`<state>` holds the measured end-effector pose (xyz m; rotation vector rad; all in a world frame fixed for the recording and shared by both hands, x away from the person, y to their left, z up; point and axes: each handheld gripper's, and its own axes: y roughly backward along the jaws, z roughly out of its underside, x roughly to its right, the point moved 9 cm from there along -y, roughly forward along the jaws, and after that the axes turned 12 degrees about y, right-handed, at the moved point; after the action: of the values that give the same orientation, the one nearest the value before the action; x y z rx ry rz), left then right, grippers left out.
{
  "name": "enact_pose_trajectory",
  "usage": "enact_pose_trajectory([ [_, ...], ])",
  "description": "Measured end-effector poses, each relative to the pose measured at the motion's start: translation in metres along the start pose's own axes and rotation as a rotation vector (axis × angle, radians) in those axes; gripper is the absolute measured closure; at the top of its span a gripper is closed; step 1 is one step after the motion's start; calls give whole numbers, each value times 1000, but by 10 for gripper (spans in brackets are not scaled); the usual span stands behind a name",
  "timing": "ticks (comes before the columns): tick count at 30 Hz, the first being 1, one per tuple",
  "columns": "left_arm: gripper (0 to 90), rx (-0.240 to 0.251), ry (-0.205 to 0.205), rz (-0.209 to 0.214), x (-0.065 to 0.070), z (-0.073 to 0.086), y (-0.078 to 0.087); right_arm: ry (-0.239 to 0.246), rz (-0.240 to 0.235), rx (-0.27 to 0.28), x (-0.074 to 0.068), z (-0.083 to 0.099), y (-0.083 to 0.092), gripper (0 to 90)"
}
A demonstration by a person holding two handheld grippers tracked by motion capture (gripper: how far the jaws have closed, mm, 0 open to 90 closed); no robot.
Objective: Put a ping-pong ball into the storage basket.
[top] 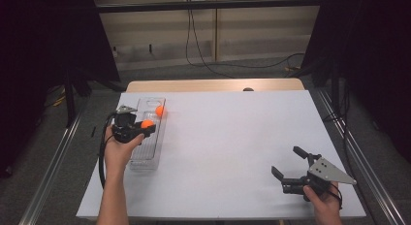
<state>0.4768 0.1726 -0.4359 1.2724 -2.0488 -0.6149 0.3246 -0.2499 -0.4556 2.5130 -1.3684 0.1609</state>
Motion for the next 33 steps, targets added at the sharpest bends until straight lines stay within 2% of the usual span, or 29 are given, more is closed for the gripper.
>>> enact_pose_trajectory([
  [33, 508, -13, 2, -51, -10, 4, -6, 0, -1, 1, 0, 0, 0, 5],
])
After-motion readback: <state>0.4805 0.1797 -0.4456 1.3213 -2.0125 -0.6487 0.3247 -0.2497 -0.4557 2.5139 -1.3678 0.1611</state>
